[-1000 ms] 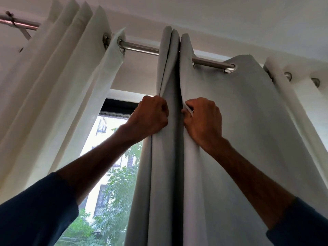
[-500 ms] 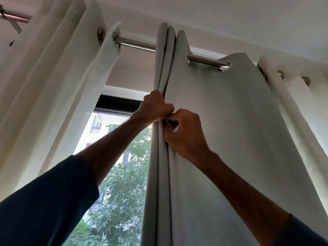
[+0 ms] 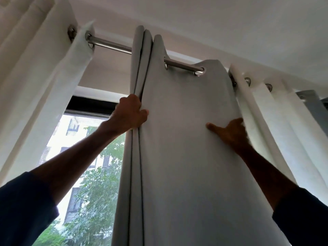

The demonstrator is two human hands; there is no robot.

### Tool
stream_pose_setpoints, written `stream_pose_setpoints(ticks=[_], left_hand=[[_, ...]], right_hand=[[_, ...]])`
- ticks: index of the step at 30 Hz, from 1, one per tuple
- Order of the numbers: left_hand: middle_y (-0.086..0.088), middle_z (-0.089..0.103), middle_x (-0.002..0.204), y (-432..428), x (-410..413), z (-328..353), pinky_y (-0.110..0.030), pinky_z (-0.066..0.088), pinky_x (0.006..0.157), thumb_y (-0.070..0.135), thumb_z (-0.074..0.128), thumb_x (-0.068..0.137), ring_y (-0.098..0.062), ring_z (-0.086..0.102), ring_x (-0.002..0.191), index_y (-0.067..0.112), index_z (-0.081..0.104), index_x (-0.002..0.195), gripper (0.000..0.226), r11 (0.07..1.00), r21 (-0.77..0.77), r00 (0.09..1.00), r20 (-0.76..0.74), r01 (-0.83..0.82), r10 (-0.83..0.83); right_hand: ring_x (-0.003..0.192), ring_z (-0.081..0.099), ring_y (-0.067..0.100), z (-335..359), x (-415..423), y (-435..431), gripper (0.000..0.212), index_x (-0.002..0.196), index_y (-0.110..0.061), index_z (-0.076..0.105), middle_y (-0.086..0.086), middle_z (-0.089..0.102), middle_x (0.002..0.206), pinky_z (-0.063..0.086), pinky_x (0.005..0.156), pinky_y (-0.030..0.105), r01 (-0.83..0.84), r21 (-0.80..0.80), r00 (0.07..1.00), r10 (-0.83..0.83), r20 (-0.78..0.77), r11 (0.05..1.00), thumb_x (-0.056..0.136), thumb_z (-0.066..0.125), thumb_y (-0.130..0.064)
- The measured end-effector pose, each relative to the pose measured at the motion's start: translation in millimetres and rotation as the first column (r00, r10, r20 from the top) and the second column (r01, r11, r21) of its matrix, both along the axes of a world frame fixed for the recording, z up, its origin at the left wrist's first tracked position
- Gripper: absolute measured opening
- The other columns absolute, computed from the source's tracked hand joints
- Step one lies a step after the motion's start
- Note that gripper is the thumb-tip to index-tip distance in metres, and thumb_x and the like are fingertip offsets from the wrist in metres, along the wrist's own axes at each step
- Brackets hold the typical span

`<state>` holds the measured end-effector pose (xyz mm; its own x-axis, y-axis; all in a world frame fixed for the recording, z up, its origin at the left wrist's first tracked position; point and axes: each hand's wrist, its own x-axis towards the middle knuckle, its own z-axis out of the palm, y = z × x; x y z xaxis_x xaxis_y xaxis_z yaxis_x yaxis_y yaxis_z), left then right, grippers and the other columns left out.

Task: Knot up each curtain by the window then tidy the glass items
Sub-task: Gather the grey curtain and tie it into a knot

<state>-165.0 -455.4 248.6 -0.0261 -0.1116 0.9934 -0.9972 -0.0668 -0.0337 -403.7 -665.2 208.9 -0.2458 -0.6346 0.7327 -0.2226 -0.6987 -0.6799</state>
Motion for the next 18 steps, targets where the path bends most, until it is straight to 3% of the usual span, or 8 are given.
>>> stream_pose_setpoints(ticks=[2, 4, 6, 11, 15, 18], left_hand=[[0.003, 0.032, 0.065, -1.6, 0.0, -0.4, -0.027, 0.027, 0.061, 0.049, 0.050, 0.066, -0.023, 0.040, 0.071, 0.017, 0.029, 0.059, 0.039, 1.000, 0.002, 1.000, 0.000, -0.007, 0.007], [0.002, 0.032, 0.067, -3.0, 1.3, 0.2, -0.026, 0.029, 0.065, 0.049, 0.051, 0.068, -0.023, 0.039, 0.073, 0.018, 0.029, 0.060, 0.038, 1.000, 0.001, 1.000, 0.004, -0.017, 0.017], [0.002, 0.032, 0.067, -3.8, 3.1, 1.5, -0.028, 0.029, 0.066, 0.047, 0.055, 0.074, -0.023, 0.040, 0.074, 0.019, 0.029, 0.060, 0.041, 0.999, 0.007, 0.999, 0.025, -0.035, 0.035], [-0.001, 0.031, 0.069, 2.1, -2.5, -0.5, -0.028, 0.029, 0.067, 0.042, 0.057, 0.085, -0.026, 0.042, 0.078, 0.018, 0.027, 0.059, 0.047, 0.998, -0.004, 0.997, 0.048, -0.065, 0.065], [-0.002, 0.030, 0.068, 8.1, -9.4, -4.8, -0.025, 0.022, 0.065, 0.027, 0.060, 0.093, -0.023, 0.039, 0.080, 0.015, 0.025, 0.057, 0.052, 0.997, -0.004, 0.992, 0.100, -0.077, 0.077], [-0.003, 0.030, 0.067, 12.2, -8.3, -2.8, -0.024, 0.018, 0.060, 0.027, 0.053, 0.090, -0.024, 0.044, 0.080, 0.016, 0.026, 0.058, 0.044, 0.993, 0.066, 0.992, 0.096, -0.094, 0.087]], right_hand=[[0.127, 0.052, 0.041, -4.5, 3.8, 0.2, 0.088, 0.132, 0.003, 0.050, 0.024, 0.055, 0.136, 0.046, 0.102, 0.046, 0.063, -0.120, 0.998, -0.066, -0.024, 0.991, 0.077, 0.077, -0.059], [0.116, 0.057, 0.043, -7.4, 12.1, 7.2, 0.047, 0.112, 0.004, 0.059, 0.025, 0.062, 0.120, 0.045, 0.087, 0.042, 0.184, -0.281, 0.975, -0.211, -0.069, 0.942, 0.094, 0.065, -0.039], [0.108, 0.060, 0.046, -5.8, 19.4, 24.5, 0.029, 0.102, 0.002, 0.060, 0.027, 0.064, 0.111, 0.039, 0.076, 0.039, 0.266, -0.358, 0.947, -0.311, -0.076, 0.895, 0.101, 0.052, -0.026], [0.104, 0.061, 0.047, -3.4, 47.6, 62.9, 0.031, 0.102, -0.003, 0.063, 0.024, 0.066, 0.109, 0.046, 0.084, 0.045, 0.301, -0.459, 0.927, -0.370, -0.065, 0.836, 0.105, 0.044, -0.028], [0.109, 0.059, 0.042, 1.8, 86.9, 93.9, 0.033, 0.104, -0.009, 0.063, 0.019, 0.066, 0.114, 0.042, 0.086, 0.043, 0.152, -0.553, 0.954, -0.268, -0.134, 0.819, 0.105, 0.041, -0.033], [0.104, 0.063, 0.040, 10.7, 118.9, 129.8, 0.028, 0.103, -0.016, 0.071, 0.015, 0.071, 0.108, 0.046, 0.083, 0.040, -0.020, -0.677, 0.968, -0.156, -0.198, 0.735, 0.101, 0.047, -0.030]])
